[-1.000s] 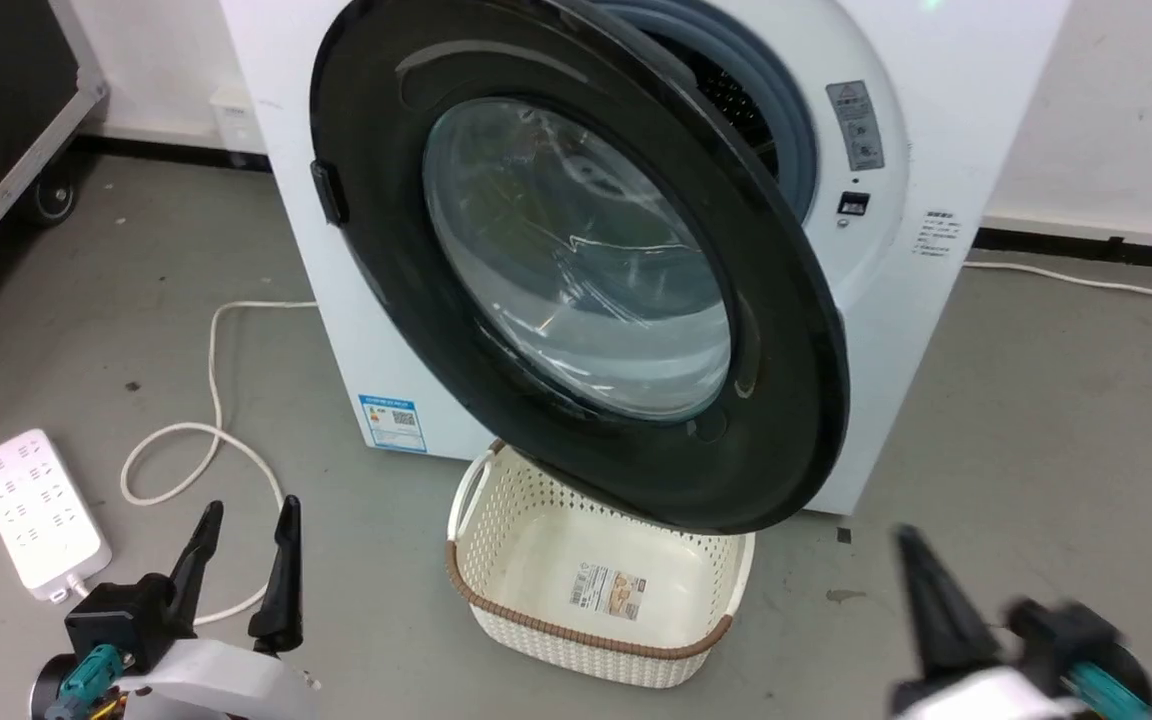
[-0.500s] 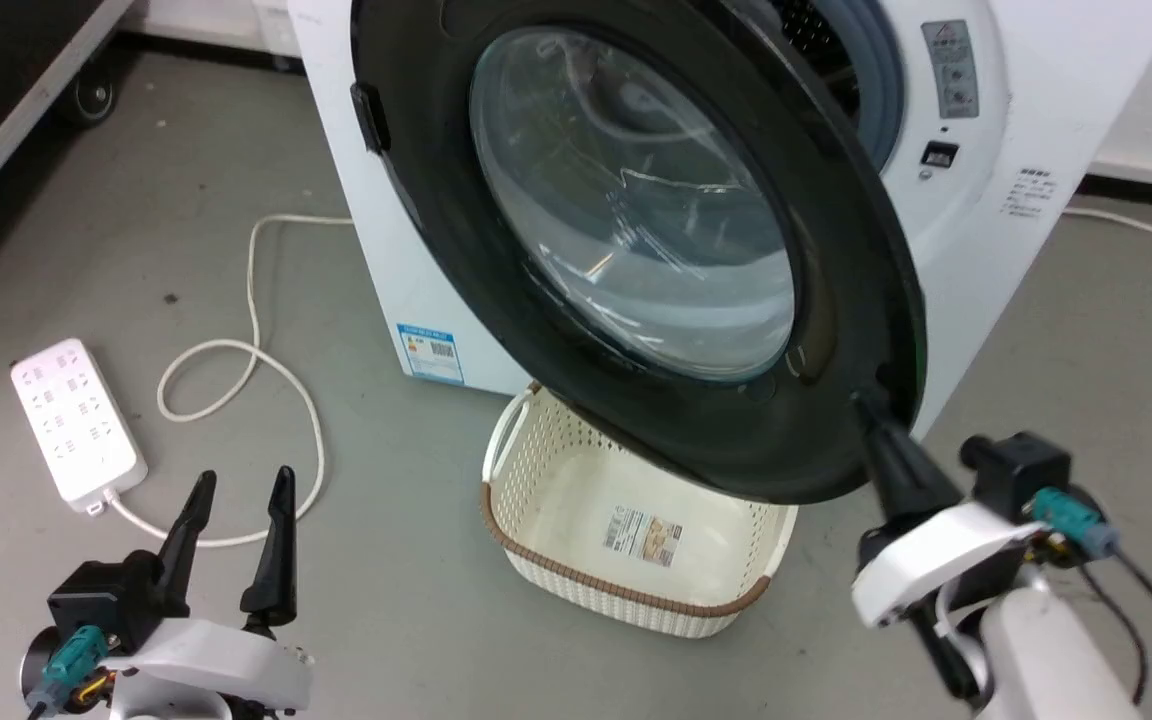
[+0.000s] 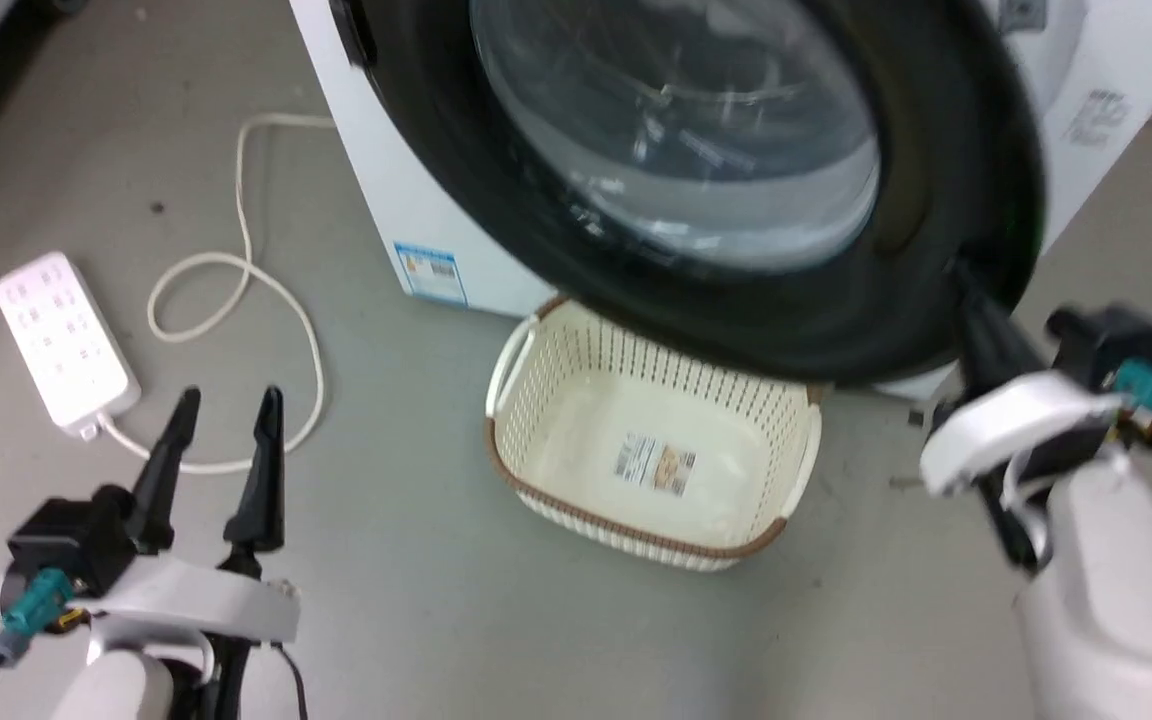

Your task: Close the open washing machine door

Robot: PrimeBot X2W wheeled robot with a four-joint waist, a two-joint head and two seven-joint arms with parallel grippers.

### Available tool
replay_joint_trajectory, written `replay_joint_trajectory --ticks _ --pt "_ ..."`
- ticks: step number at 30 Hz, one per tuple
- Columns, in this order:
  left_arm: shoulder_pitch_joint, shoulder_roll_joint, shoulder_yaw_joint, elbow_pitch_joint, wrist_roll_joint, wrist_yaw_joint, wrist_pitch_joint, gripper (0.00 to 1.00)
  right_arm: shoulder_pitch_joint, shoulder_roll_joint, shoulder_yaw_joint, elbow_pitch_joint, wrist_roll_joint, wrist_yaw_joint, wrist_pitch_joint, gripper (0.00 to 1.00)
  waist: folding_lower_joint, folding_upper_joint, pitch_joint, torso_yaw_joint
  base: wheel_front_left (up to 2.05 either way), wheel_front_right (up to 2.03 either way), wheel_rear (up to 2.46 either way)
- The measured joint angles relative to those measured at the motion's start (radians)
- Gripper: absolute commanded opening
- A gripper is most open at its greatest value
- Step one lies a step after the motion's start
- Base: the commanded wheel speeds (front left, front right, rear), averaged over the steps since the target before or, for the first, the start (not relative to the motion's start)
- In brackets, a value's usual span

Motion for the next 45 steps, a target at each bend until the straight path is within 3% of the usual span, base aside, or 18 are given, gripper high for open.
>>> replay_joint_trajectory --ticks 11,24,34,45 --pt "-0.075 0.003 0.035 -0.025 0.009 -0.037 -0.007 1.00 -0.264 0.000 -0.169 0.093 -0.171 0.000 0.011 0.00 0.0001 0.0000 0.146 0.024 0.00 0.00 0.00" --pt "-0.100 -0.028 0.080 -0.014 0.045 -0.088 -0.007 1.00 -0.425 0.001 -0.291 0.146 -0.291 0.000 0.002 0.00 0.0000 0.0000 0.226 0.055 0.00 0.00 0.00" --pt "-0.091 -0.059 0.108 0.016 0.081 -0.105 -0.007 1.00 -0.402 0.002 -0.263 0.130 -0.250 0.000 -0.042 0.00 -0.0002 0.0000 0.149 0.027 0.00 0.00 0.00" --pt "0.000 -0.082 0.125 0.037 0.119 -0.081 -0.007 1.00 -0.108 0.000 -0.169 -0.067 -0.127 0.000 -0.050 0.00 -0.0004 0.0000 -0.016 -0.076 0.00 0.00 0.00"
